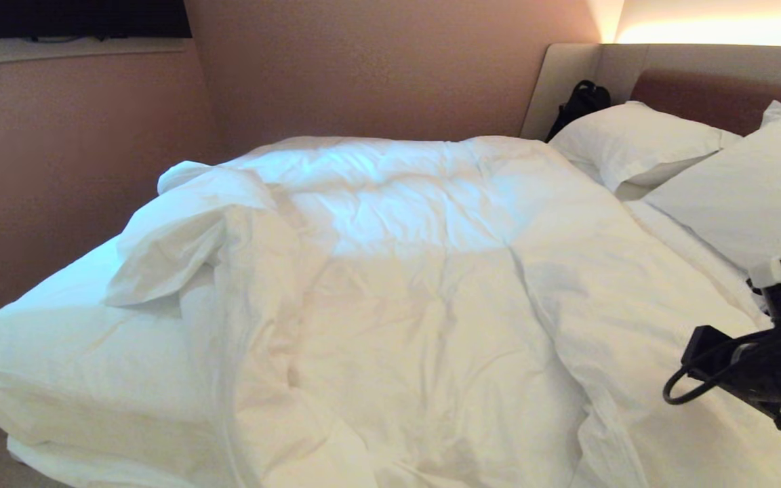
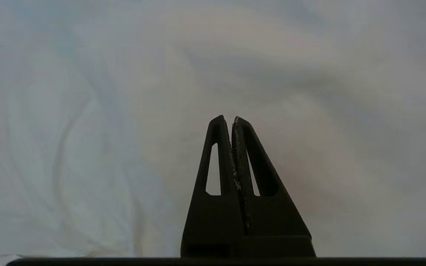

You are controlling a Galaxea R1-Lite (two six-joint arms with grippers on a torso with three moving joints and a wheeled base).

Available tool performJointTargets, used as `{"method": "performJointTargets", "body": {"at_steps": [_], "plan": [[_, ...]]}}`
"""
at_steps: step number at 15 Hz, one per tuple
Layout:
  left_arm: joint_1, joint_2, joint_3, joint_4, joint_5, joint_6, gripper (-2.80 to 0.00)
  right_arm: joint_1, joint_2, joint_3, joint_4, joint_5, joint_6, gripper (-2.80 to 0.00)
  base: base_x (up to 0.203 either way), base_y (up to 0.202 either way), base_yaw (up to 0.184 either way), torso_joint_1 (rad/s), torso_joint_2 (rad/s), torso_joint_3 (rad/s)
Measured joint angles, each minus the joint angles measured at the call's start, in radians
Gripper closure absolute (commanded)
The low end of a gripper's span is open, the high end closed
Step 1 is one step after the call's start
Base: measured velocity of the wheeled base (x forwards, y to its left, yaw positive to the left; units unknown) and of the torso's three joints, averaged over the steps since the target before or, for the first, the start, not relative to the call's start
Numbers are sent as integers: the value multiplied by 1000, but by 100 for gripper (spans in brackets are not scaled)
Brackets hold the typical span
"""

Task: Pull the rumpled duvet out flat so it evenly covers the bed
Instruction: Flatten the corners of the folded blanket

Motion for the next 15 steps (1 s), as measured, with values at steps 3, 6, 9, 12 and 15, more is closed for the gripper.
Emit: {"method": "performJointTargets", "body": {"at_steps": [3, 6, 9, 12, 15], "plan": [[0, 0, 0, 0, 0, 0, 0, 12, -3, 67, -59, 28, -33, 0, 0, 0, 0, 0, 0, 0], [0, 0, 0, 0, 0, 0, 0, 26, -65, 158, -116, 92, -69, 0, 0, 0, 0, 0, 0, 0], [0, 0, 0, 0, 0, 0, 0, 40, -81, 199, -147, 161, -104, 0, 0, 0, 0, 0, 0, 0], [0, 0, 0, 0, 0, 0, 0, 45, 7, 198, -126, 186, -123, 0, 0, 0, 0, 0, 0, 0], [0, 0, 0, 0, 0, 0, 0, 79, 132, 193, -92, 179, -144, 0, 0, 0, 0, 0, 0, 0]]}}
